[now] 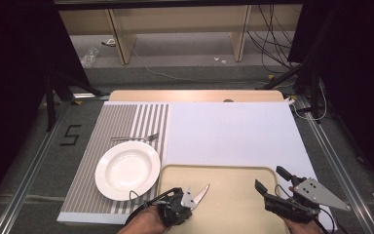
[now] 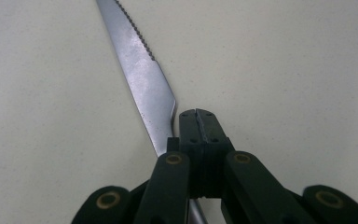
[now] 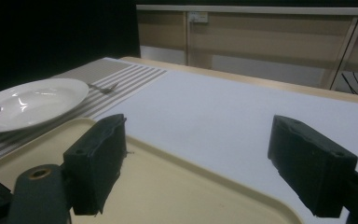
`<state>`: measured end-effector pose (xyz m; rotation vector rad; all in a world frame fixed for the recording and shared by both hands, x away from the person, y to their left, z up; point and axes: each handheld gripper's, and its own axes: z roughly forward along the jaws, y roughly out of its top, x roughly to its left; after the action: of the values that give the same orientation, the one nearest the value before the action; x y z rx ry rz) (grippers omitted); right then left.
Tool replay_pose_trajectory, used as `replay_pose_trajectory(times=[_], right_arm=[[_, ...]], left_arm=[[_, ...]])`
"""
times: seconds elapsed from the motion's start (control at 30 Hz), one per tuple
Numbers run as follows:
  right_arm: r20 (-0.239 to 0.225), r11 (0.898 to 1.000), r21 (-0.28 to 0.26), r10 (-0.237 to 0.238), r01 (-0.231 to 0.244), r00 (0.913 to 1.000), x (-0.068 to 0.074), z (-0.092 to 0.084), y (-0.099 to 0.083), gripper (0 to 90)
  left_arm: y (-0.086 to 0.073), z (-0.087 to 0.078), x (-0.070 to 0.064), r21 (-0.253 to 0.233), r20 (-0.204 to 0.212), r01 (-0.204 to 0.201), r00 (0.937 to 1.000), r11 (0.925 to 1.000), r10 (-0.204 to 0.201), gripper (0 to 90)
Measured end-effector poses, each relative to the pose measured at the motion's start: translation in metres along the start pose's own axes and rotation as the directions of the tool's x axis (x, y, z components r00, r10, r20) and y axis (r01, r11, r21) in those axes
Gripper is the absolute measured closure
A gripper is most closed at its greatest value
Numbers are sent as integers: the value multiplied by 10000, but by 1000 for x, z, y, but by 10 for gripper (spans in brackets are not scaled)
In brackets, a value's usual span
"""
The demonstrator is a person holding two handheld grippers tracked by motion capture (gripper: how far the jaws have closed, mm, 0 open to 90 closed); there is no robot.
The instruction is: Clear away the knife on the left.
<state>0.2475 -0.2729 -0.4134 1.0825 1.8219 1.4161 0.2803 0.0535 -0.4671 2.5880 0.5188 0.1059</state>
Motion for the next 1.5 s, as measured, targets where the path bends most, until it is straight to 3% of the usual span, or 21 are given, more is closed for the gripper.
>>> replay_pose_trajectory(times=[0.3, 0.77, 1.5], right_arm=[[4, 10000, 5, 1, -1, 10000, 0, 0, 0, 203], [-5, 10000, -20, -30, 30, 10000, 1, 0, 0, 204], [-12, 10000, -2, -23, 23, 10000, 1, 0, 0, 205]], left_arm=[[-4, -3, 9, 136, -256, 235, 9994, 9996, -232, 894], [-9, -8, 17, 360, -702, 260, 9973, 9990, -234, 894], [-17, -14, 30, 706, -770, 717, 9948, 9949, -662, 895]])
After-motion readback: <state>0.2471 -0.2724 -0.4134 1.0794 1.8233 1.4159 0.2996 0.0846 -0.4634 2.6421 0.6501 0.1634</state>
